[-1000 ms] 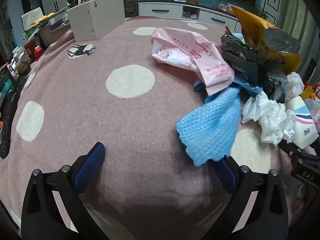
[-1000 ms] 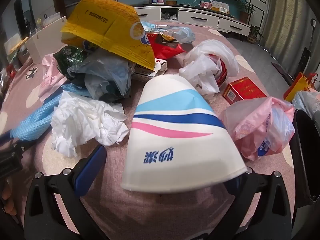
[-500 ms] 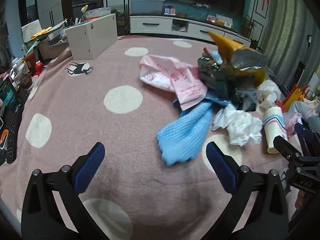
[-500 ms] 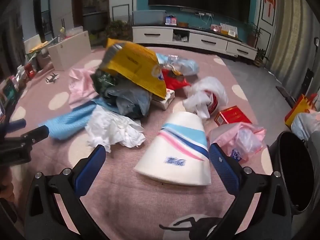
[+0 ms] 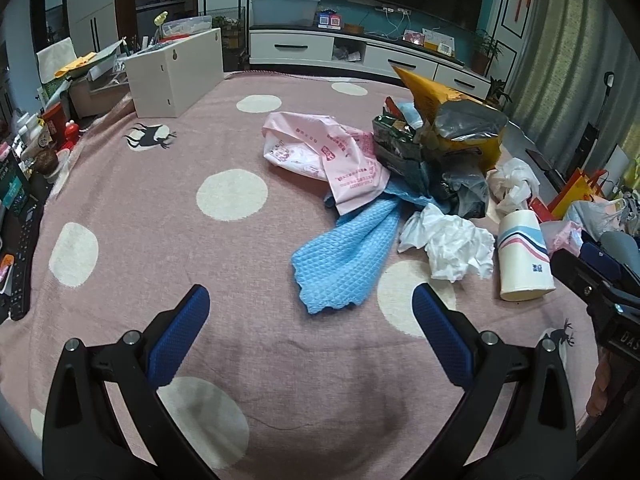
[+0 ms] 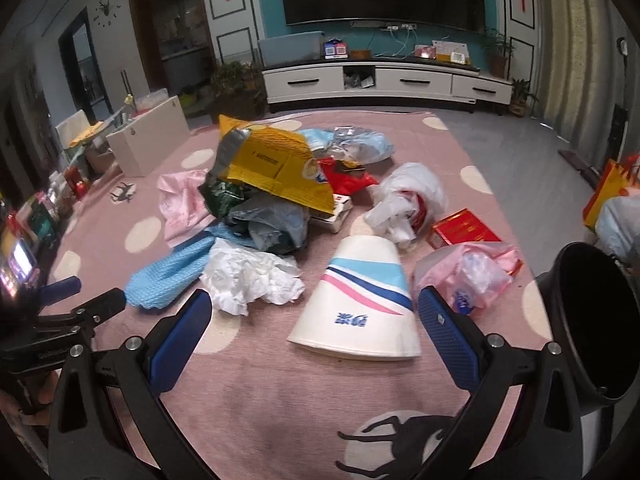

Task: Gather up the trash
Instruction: 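Move both tools toward the trash pile on the rug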

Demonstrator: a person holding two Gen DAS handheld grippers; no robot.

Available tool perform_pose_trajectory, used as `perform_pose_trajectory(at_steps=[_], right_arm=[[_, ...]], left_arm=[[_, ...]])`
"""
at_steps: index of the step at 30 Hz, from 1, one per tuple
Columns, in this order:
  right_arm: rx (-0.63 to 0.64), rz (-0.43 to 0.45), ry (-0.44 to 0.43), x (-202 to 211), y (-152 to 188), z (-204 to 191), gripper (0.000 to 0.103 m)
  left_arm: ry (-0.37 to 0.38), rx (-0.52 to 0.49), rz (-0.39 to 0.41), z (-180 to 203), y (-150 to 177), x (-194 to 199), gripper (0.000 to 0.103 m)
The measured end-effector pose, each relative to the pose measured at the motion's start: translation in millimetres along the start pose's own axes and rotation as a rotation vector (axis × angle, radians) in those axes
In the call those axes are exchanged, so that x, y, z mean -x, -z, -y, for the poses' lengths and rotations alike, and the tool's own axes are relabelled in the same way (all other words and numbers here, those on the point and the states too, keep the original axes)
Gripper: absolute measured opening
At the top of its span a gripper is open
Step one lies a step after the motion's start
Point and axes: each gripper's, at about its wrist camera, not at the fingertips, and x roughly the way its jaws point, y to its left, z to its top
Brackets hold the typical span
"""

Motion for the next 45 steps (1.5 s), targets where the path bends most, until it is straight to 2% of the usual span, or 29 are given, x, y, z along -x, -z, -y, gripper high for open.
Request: perform_pose_trajectory(at_steps=[19, 34, 41, 45], right_arm=[[-0.011, -0.031, 0.022, -0.3, 1.8, 1.7, 0.101], [-0.019, -0.007, 0.039, 12.0, -2.6, 1.7, 0.101], [-0.002, -0.019, 0.026, 24.9, -43.4, 9.5, 0.101], [-0.016, -0.034, 0.015, 21.1, -64.3, 25.4, 0.1]], left_arm=[[0.03, 0.0, 0.008, 1.3, 0.3, 8.3, 0.101], [0.074, -0.006, 0.017, 10.1, -4.7, 17.4, 0.101], [0.143, 0.027, 0.021, 19.6, -34.8, 27.2, 0.1], [0.157, 0.024, 0.026, 35.4, -43.8, 21.7, 0.1]])
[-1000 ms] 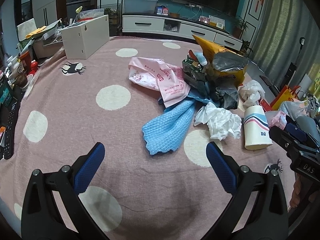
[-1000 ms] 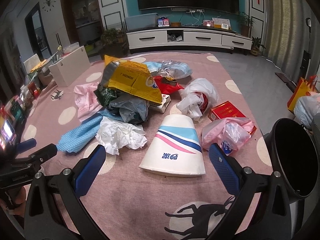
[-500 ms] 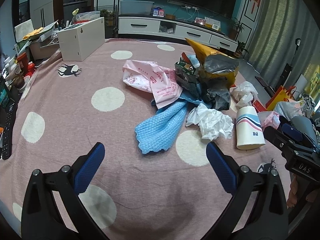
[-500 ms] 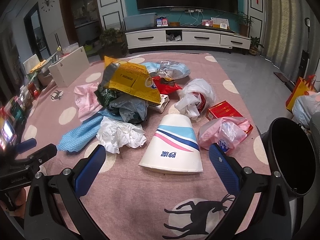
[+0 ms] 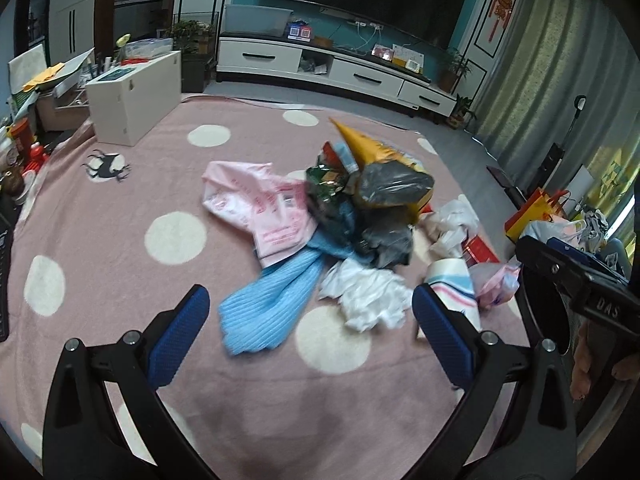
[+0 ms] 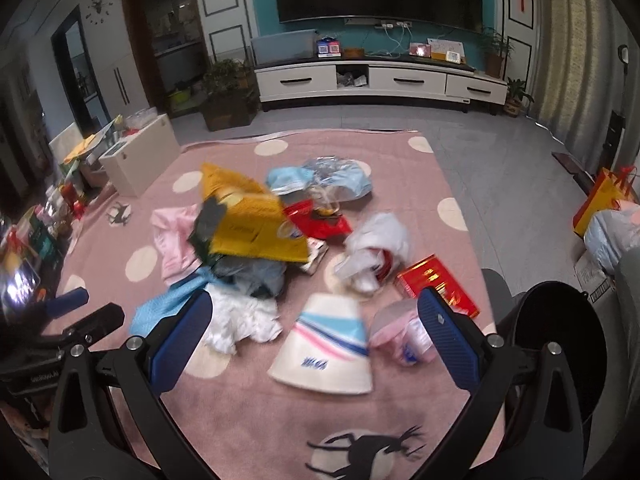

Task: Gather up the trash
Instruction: 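Move both tools toward the trash pile on the rug, then grasp the striped paper cup with the right tool while the left tool grasps white tissues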

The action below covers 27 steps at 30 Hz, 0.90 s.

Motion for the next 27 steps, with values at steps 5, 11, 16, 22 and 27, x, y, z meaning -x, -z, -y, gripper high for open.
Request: perform_pose_trajectory(at_steps=[5, 11, 16, 22, 27], right_arm=[[-0.093, -0.043, -0.044, -21.3, 10.4, 22.4, 0.094], [-0.151, -0.162, -0.129, -47.5, 27.0, 33.4, 0.069], [-0.17, -0.225, -0.179, -59.3, 33.0, 29.3, 0.066], [-0.175, -0.245, -0.186, -66.5, 36.0, 28.1, 0.066], [-0.151, -0.268, -0.176, -71.9, 39.1, 22.5, 0.066]], left_arm=[[0.006, -0.048, -0.045, 21.6, 3.2, -30.0, 0.093], [0.063, -0.063, -0.109, 40.3, 8.0, -69.5, 0.071], [0.056, -0.061, -0.153, 45.7, 8.0, -95.4, 0.07], [0.065, -0.053, -0.215, 43.8, 13.5, -120.8, 0.07], [0.057, -0.031, -0.203, 40.8, 16.0, -123.9, 0.05]])
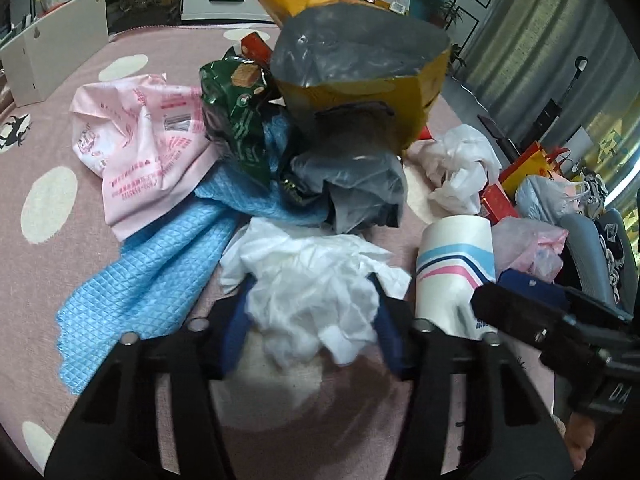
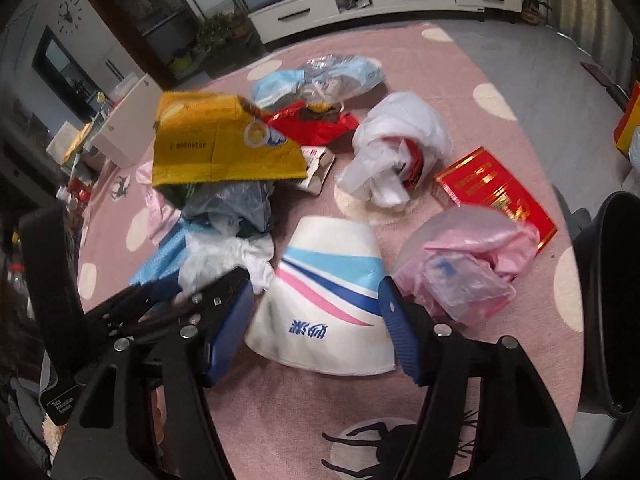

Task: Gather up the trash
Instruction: 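Grasp the striped paper cup with the right tool while the left tool grasps white tissues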

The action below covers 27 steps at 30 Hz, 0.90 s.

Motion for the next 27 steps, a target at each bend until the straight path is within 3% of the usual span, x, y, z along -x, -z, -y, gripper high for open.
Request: perform_pose_trajectory(at_steps=[1, 4, 6, 10, 14, 20, 24, 27], right_arm=[[-0.005, -0.014, 0.002, -2.7, 0.8, -0.1, 0.066], [-0.027, -0.033, 0.03, -9.1, 0.6, 2.4, 0.066], [-0.036, -0.051, 0.036, -11.0, 1.2, 4.3, 0.066], [-0.05, -0.032, -0.047, 8.6, 0.9, 7.3, 0.067], [-0.061, 0.034, -0.049, 30.2, 0.5, 12.1, 0.071], [-0.064, -0.025, -0.024, 5.6, -0.3, 8.2, 0.071], [-0.006, -0.021, 0.099, -11.9, 2.9, -8.1, 0.071], [0.004, -0.035, 0.101, -20.6, 3.7, -13.3, 0.072]], left_arm=[[0.007, 0.005, -0.002, -1.0, 0.3, 0.4, 0.042], [0.019, 0.014, 0.0, -5.7, 5.4, 1.9, 0.032], [0.035, 0.029, -0.004, -10.3, 9.6, 4.1, 0.03], [0.049, 0.056, 0.001, -21.7, 18.8, 14.3, 0.024], [0.045, 0.073, 0.03, -26.3, 29.8, 33.5, 0.023], [0.033, 0.092, 0.072, -38.0, 43.9, 70.5, 0.023], [0.025, 0.097, 0.086, -43.1, 50.6, 87.9, 0.023], [0.025, 0.097, 0.094, -42.1, 53.4, 96.5, 0.023]])
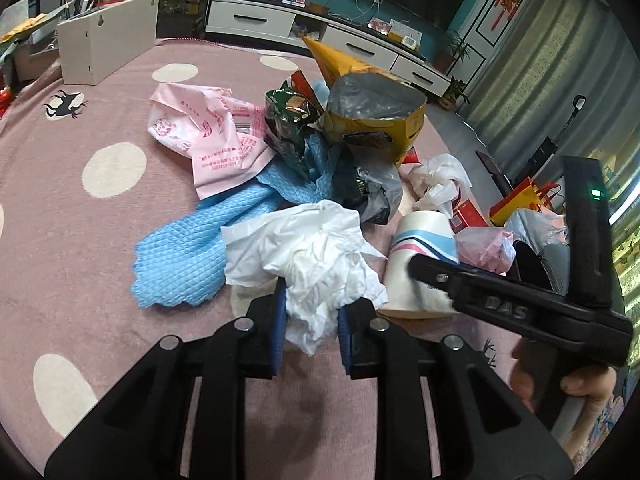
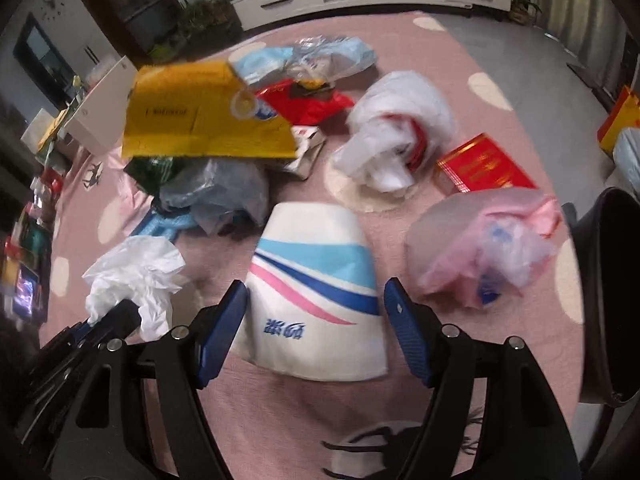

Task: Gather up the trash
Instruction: 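Grasp the striped paper cup with the right tool while the left tool grasps white tissues, then carry the cup and tissues in both tools over the black trash bin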

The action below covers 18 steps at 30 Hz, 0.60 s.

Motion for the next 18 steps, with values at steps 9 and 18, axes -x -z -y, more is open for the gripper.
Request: perform_pose_trajectory(at_steps=[9, 18], right_arm=[[0.035, 0.006, 0.002, -12.8, -0.3, -6.9, 0.067], [0.051, 0.041, -0.054, 3.6, 1.4, -8.0, 0.035]], left_arm=[[-0.023, 0.007, 0.024, 10.4, 2.6, 6.3, 0.023], [-0.011, 0.002, 0.055, 19.4, 0.4, 17.4, 0.023]])
